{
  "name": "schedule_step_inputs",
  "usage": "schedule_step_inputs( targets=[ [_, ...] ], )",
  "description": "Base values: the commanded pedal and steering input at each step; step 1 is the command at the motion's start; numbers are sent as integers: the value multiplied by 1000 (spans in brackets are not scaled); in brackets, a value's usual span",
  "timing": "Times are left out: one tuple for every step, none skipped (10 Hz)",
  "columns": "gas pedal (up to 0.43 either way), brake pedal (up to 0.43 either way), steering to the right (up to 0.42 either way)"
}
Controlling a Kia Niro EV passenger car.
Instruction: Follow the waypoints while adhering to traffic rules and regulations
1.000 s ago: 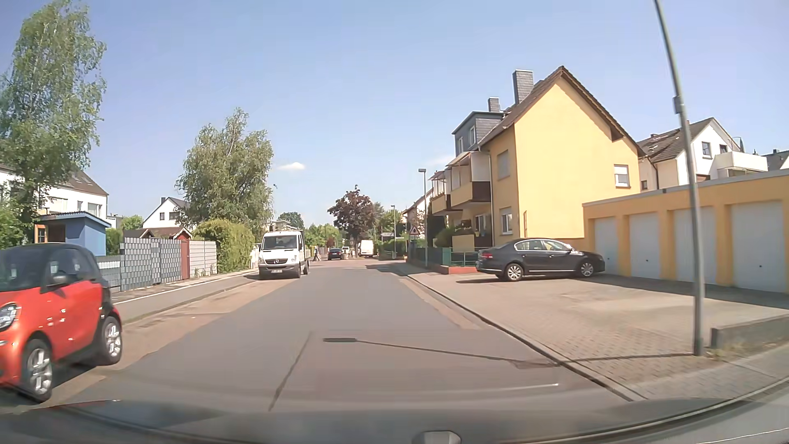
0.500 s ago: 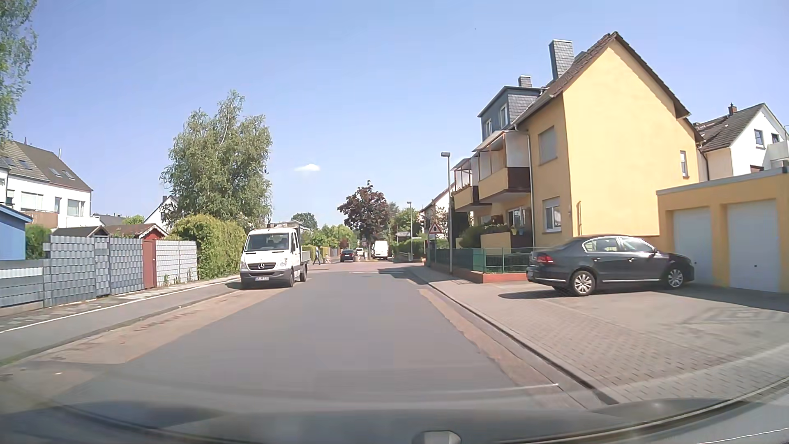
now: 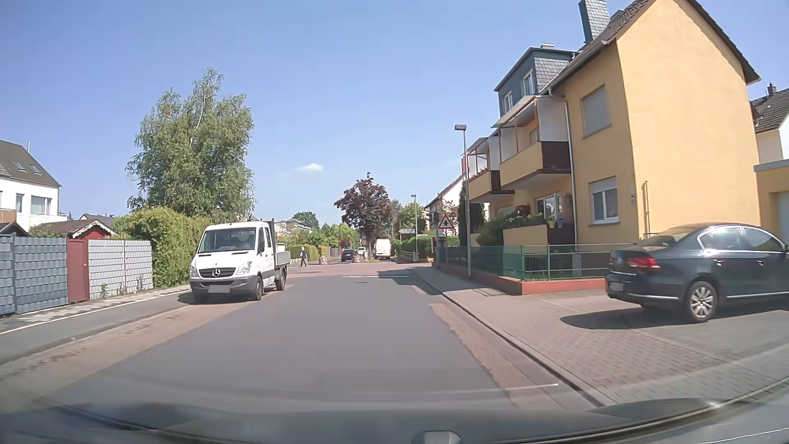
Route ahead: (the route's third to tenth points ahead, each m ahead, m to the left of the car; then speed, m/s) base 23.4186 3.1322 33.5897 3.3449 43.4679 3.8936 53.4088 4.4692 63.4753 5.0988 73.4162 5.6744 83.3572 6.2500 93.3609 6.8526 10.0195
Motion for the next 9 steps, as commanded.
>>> schedule_step_inputs(
  targets=[
    [0,159,-16],
    [0,165,-19],
    [0,171,-21],
    [0,183,-25],
    [0,189,-26],
    [0,189,-26],
    [0,195,-26],
    [0,195,-24],
    [0,213,-17]
  ],
)
